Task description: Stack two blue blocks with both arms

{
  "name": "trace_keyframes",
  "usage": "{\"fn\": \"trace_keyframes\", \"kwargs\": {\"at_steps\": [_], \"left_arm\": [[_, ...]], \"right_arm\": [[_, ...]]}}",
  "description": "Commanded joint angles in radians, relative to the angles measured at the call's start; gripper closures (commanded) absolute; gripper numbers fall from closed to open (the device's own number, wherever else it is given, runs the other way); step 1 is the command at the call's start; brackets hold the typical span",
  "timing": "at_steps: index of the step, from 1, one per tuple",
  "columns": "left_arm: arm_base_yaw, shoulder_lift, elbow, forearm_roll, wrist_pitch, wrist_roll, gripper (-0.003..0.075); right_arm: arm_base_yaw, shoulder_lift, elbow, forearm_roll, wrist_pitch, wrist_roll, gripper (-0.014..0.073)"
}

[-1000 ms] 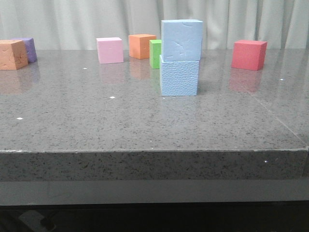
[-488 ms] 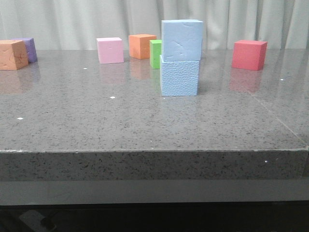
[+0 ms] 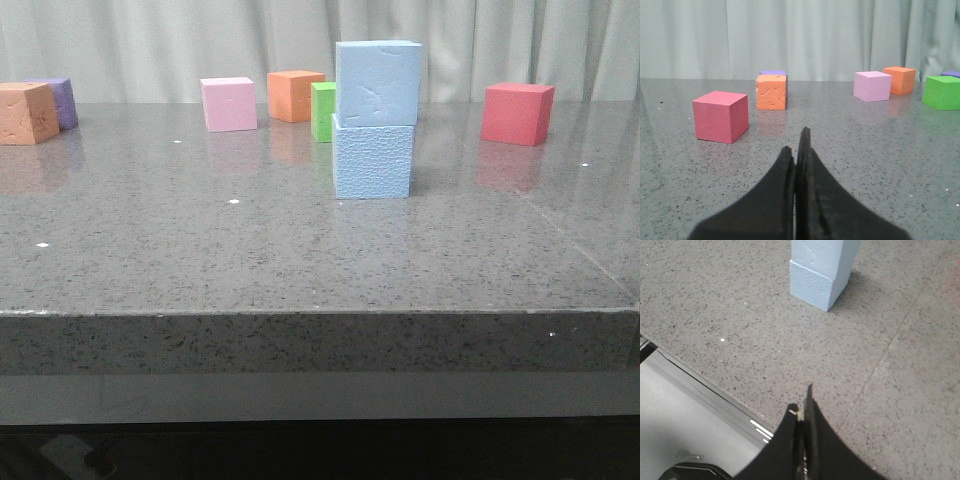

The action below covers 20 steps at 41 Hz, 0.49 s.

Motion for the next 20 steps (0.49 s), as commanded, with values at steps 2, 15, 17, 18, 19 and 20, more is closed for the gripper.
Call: {"fn": "trace_keyframes", "kwargs": {"at_steps": [2,15,17,18,19,20], "left_arm": [[-0.002,-0.017,0.002,-0.006,-0.083,-0.002,0.0741],[-0.002,-0.017,0.002,-0.006,-0.083,-0.002,0.0741],[-0.002,-0.017,0.002,-0.006,-0.083,-0.002,0.0741],[-0.002,-0.017,0.002,-0.006,-0.083,-0.002,0.0741],[-0.002,-0.017,0.002,-0.006,-0.083,-0.002,0.0741],[-0.002,-0.017,0.002,-0.006,-0.083,-0.002,0.0741]], "right_arm": [[-0.072,-0.087,0.022,0.002,-0.097,-0.01,0.0661],[-0.316,-0.392,0.312,0.002,-0.454,-0.01,0.0661],[-0.353,-0.45,0.382,0.002,-0.51,-0.01,0.0661],[-0.371,-0.479,0.408,0.002,-0.528,-0.01,0.0661],[-0.382,-0.501,0.433,0.002,-0.546,-0.01,0.0661],[-0.393,-0.523,0.466,0.002,-0.569,-0.01,0.0661]]}}
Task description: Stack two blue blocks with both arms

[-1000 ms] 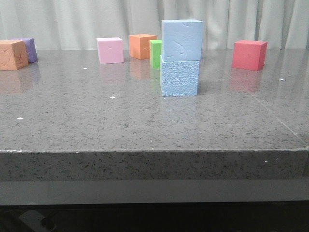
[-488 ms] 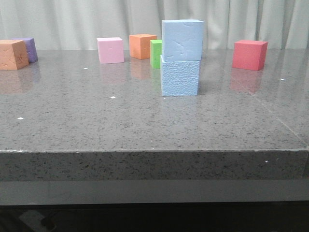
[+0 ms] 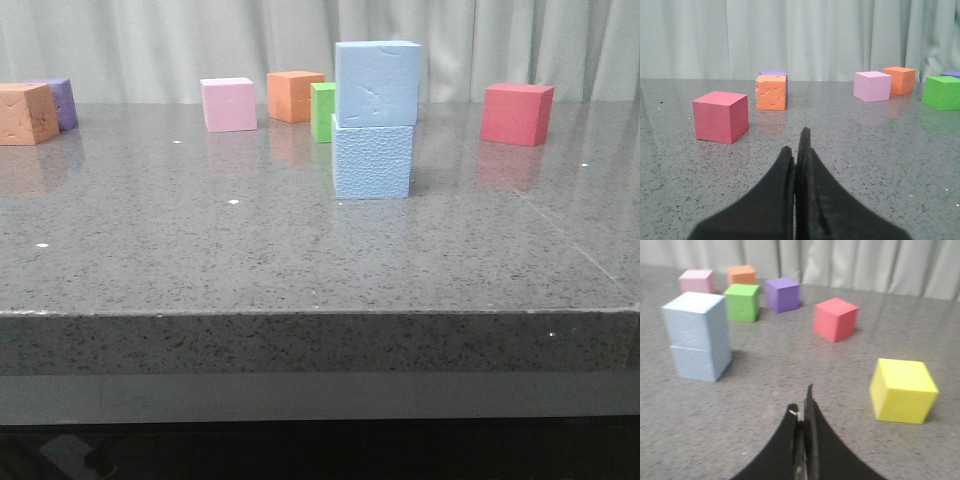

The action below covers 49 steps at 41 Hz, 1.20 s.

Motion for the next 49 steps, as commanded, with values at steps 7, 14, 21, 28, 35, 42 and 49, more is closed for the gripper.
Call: {"fn": "trace_keyframes", "kwargs": {"at_steps": [7,14,21,28,35,42,49], "left_arm": [[-0.002,-0.017,0.002,-0.006,-0.083,-0.002,0.0741],[-0.002,-0.017,0.002,-0.006,-0.083,-0.002,0.0741],[-0.002,-0.017,0.002,-0.006,-0.083,-0.002,0.0741],[-0.002,-0.017,0.002,-0.006,-0.081,-0.002,0.0741],[-0.002,-0.017,0.002,-0.006,-0.081,-0.002,0.0741],[-0.002,-0.017,0.002,-0.006,-0.081,-0.002,0.0741],[-0.002,-0.017,0.002,-0.006,-0.081,-0.002,0.0741]], "right_arm": [[-0.098,-0.214,0.216,0.003,-0.263,-0.01,0.0661],[-0.136,-0.297,0.332,0.003,-0.367,-0.01,0.0661],[-0.168,-0.343,0.399,0.004,-0.41,-0.009,0.0661],[-0.171,-0.344,0.399,0.004,-0.406,-0.009,0.0661],[-0.171,-0.344,0.399,0.004,-0.347,-0.009,0.0661],[-0.171,-0.344,0.399,0.004,-0.342,-0.009,0.0661],[-0.171,-0.344,0.399,0.004,-0.347,-0.009,0.0661]]}}
